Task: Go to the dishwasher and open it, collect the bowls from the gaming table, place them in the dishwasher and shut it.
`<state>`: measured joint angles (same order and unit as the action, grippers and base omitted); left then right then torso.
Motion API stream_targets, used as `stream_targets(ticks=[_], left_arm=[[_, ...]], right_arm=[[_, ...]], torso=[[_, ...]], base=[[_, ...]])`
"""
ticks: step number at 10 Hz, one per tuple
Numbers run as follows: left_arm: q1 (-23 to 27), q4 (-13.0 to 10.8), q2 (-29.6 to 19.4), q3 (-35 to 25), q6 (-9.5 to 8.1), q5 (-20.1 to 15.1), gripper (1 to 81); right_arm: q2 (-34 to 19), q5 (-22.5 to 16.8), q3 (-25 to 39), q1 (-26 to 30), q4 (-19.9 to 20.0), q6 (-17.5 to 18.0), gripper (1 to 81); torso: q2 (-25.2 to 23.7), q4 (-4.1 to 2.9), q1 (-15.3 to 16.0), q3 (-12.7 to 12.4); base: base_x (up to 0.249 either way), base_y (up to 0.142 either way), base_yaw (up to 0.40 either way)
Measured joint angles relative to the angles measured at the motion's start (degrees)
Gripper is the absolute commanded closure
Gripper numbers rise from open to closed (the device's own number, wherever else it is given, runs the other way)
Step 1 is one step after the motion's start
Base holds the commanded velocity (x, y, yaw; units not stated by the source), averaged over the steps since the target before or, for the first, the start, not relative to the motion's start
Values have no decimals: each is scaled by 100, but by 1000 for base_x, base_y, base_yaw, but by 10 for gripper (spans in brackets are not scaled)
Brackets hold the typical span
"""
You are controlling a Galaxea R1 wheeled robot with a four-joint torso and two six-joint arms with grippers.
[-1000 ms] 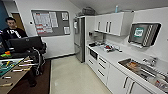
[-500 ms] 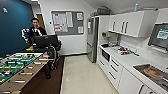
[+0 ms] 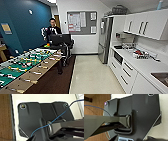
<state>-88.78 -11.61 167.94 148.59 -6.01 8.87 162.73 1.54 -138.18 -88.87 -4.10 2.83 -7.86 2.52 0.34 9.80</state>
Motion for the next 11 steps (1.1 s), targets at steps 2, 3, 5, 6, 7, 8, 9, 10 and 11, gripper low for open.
stream_targets(ticks=[2, 3, 5, 6, 7, 8, 9, 10, 11], left_arm=[[0, 0, 0, 2, 0, -9, 10], [0, 0, 4, 2, 0, -11, 10], [0, 0, 59, 11, 0, -15, 10], [-2, 0, 80, 9, 0, -22, 10], [-2, 0, 76, 11, 0, -23, 10], [-2, 0, 76, 22, 0, -23, 10], [0, 0, 78, 33, 1, -22, 10], [0, 0, 78, 33, 1, -26, 10], [0, 0, 80, 33, 4, -28, 10]], right_arm=[[48, 2, -96, 1, 0, -2, 10], [45, -2, -101, 15, -1, -2, 10], [48, 4, -105, 15, -4, -2, 10], [50, 2, -112, 20, -4, -2, 10], [72, 0, -112, 20, -4, -2, 10], [98, 0, -132, 17, -4, -5, 10], [160, 0, -179, 17, -6, -5, 10], [204, 0, -234, 17, -6, -5, 10], [246, -2, -313, 15, -9, -7, 10]], torso=[[0, 0, 0, 0], [0, 0, 0, 0], [0, 0, 0, 0], [0, 0, 0, 0], [0, 0, 0, 0], [0, 0, 0, 0], [0, 0, 0, 0], [0, 0, 0, 0], [0, 0, 0, 0]], base=[[0, 0, 380], [0, 0, 380], [0, 0, 380], [0, 0, 380], [0, 0, 381], [0, 0, 380], [0, 0, 381], [0, 0, 380], [0, 0, 380]])
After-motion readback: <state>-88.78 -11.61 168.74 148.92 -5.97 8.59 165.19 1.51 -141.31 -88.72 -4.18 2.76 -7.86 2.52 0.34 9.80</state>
